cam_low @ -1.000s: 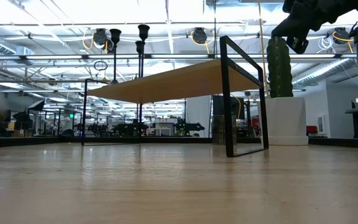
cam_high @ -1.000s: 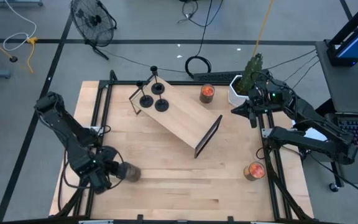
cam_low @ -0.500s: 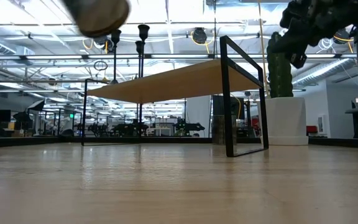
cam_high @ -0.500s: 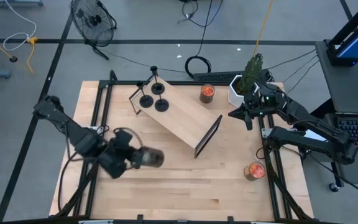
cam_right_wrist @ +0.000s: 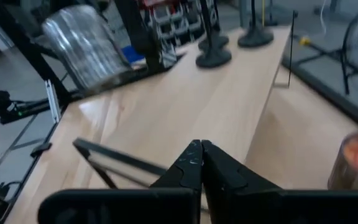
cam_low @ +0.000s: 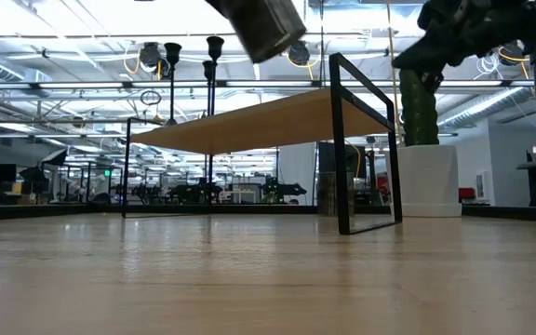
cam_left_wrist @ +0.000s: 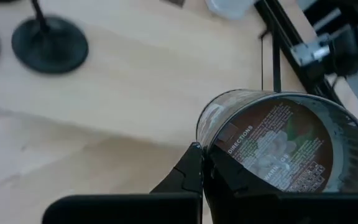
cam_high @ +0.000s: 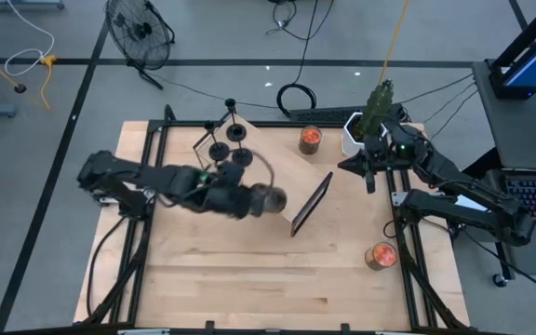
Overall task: Pick & Place candle stick holders
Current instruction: Put the brown scented candle on the shelf
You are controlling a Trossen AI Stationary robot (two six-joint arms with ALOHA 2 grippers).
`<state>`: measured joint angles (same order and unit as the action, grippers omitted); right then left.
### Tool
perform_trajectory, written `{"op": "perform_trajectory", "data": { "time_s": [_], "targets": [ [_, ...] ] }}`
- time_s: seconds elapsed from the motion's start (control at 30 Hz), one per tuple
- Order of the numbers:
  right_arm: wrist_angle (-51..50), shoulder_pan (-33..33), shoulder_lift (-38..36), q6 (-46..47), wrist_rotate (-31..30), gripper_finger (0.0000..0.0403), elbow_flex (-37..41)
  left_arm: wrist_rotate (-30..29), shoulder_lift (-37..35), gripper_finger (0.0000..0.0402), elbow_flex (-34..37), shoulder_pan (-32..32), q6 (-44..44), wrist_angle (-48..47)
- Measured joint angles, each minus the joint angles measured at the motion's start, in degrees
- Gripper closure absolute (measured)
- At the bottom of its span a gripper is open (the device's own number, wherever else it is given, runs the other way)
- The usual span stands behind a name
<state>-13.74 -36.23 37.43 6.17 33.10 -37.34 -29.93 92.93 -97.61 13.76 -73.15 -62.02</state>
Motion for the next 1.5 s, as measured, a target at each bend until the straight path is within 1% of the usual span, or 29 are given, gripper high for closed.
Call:
{"op": "perform_trajectory", "data": {
  "time_s": [0.1, 0.17, 0.27, 0.37, 0.43, 0.57, 0.67, 0.83, 1.0, 1.2, 1.5],
  "targets": [
    [3.3, 0.0, 0.0, 0.0, 0.0, 0.0403, 0.0, 0.4, 3.1, 0.0401, -3.9, -3.0, 1.1, 0.0],
    [4.5, 0.0, 0.0, -0.8, 0.0, 0.0403, 0.0, 2.0, 4.9, 0.0401, -6.2, -4.7, 1.1, -0.8],
    [5.4, 0.0, 0.0, -2.8, -0.4, 0.0403, 0.0, 4.2, 7.9, 0.0401, -9.1, -6.6, 0.1, -4.0],
    [5.3, -0.1, 0.0, -4.4, -2.9, 0.0403, 0.0, 6.7, 10.6, 0.0401, -12.2, -7.9, -1.9, -7.4],
    [5.3, -0.1, 0.1, -5.7, -3.3, 0.0403, 0.0, 7.7, 11.8, 0.0401, -14.2, -8.4, -3.4, -10.2],
    [5.3, -0.1, 0.7, -8.4, -3.3, 0.0403, 0.0, 7.6, 13.1, 0.0401, -17.7, -8.7, -7.1, -15.9],
    [5.3, -0.1, 1.5, -10.2, -3.3, 0.0403, 0.0, 7.0, 12.7, 0.0401, -17.9, -8.9, -9.1, -17.1],
    [5.4, -0.1, 3.1, -12.9, -3.3, 0.0403, 0.0, 8.1, 13.8, 0.0401, -17.8, -9.6, -11.0, -17.9],
    [5.6, -0.1, 4.4, -13.4, -3.3, 0.0403, 0.0, 8.1, 15.2, 0.0401, -17.9, -10.6, -12.7, -18.3],
    [5.8, -0.1, 4.7, -16.0, -3.4, 0.0403, 0.0, 8.5, 15.9, 0.0401, -17.9, -11.7, -13.1, -18.0],
    [5.8, -0.1, 4.7, -17.4, -3.5, 0.0403, 0.0, 9.1, 15.9, 0.0401, -17.9, -12.5, -13.1, -17.9]
  ]
}}
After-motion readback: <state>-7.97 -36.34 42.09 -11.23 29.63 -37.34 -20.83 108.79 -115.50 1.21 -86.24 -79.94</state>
